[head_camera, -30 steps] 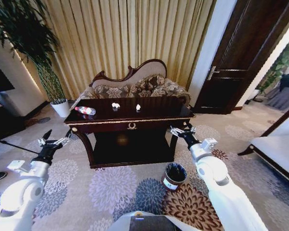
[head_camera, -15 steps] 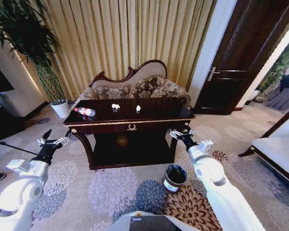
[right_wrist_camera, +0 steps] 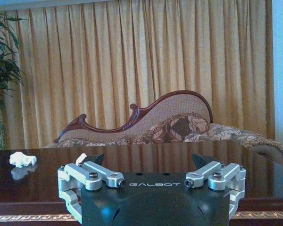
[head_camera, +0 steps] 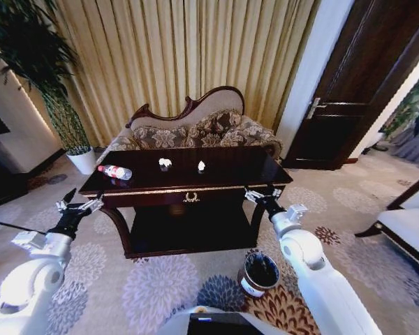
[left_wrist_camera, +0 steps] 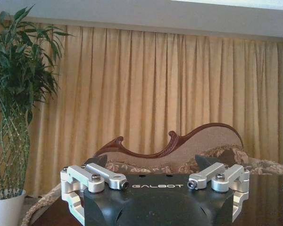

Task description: Move to the front of the table and place the trash on the table into the trash bin.

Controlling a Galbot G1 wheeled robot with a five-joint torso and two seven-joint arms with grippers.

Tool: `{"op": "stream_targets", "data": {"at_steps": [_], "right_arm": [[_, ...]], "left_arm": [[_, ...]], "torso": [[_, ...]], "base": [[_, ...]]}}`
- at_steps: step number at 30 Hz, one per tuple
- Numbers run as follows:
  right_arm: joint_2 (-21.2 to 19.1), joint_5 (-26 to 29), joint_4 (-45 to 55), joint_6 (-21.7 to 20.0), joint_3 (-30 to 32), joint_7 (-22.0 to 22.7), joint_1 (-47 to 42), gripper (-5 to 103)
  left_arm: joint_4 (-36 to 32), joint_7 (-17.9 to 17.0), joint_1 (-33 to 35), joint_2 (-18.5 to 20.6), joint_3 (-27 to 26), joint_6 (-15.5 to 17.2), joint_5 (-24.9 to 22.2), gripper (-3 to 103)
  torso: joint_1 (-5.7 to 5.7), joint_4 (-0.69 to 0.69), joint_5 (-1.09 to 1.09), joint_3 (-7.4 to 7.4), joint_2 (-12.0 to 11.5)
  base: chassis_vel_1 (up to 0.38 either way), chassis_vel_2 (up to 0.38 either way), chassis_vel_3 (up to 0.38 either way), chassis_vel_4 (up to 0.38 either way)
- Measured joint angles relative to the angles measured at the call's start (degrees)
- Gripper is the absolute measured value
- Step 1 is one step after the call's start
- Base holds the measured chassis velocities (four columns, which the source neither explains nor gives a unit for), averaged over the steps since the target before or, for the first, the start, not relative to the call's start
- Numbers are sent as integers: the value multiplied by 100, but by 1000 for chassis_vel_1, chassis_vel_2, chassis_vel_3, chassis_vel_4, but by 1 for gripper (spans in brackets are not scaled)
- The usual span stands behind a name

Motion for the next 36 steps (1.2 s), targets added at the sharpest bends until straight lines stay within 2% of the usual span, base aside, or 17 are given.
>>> {"op": "stream_targets", "data": {"at_steps": [18, 24, 26, 31, 36], "right_arm": [[71, -179, 29, 0, -112, 0, -31, 100], [161, -813, -94, 98, -209, 0, -63, 100], [218, -859, -159, 116, -249, 0, -44, 100], [288, -725, -490, 95, -499, 0, 319, 100], [258, -356, -909, -180, -855, 0, 1062, 100]], "left_arm": [[-14, 13, 0, -66, 43, 0, 24, 100], [-124, 3, 52, -178, 1, 67, 73, 100], [-163, -16, 60, -216, -11, 97, 118, 100], [-269, -101, 55, -327, -2, 241, 316, 100], [-428, -181, 218, -394, -132, 361, 431, 100]], "torso": [[0, 0, 1, 0, 1], [1, 0, 0, 0, 0], [1, -1, 1, 0, 0], [-2, 0, -1, -2, 2], [-3, 2, 1, -1, 3]], "base": [[-129, 142, 136, -137], [-102, 75, 84, -102], [-35, 10, 16, -39], [0, 0, 0, 0], [0, 0, 0, 0]]}}
